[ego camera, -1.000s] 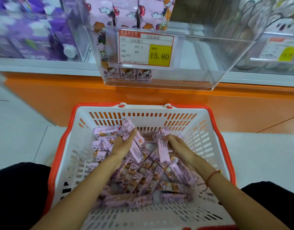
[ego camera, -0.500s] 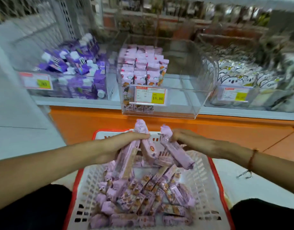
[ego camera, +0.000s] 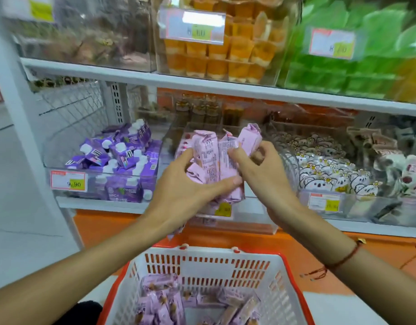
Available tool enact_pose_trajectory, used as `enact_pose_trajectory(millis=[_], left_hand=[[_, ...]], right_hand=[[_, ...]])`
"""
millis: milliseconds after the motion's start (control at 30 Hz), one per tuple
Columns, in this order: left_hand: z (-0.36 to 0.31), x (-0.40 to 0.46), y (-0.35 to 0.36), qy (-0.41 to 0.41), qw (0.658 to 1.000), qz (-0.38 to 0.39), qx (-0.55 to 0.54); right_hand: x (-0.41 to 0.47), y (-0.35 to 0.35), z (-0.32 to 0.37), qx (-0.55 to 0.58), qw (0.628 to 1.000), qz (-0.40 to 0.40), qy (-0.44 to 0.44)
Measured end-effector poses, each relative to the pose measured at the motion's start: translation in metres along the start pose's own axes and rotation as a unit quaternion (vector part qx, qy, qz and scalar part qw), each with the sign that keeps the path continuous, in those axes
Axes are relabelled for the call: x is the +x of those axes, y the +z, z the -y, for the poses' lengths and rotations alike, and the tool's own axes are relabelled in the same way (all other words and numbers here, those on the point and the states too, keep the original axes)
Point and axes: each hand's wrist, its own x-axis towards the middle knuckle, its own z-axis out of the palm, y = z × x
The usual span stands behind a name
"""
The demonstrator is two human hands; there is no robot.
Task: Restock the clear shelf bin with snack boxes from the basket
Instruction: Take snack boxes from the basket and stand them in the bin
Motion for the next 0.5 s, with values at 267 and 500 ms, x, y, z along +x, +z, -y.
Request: enact_pose_trajectory(millis=[267, 500], left_hand=[[0.018, 0.015, -0.005, -0.013, 0.999, -0.005, -0.043], [0.000, 0.017, -0.005, -0.120, 0.977, 0.071, -0.161]], right_hand=[[0.006, -0.004, -0.002, 0.067, 0.992, 0.082, 0.061], [0.007, -0.005, 0.008, 0.023, 0.985, 0.136, 0.101]])
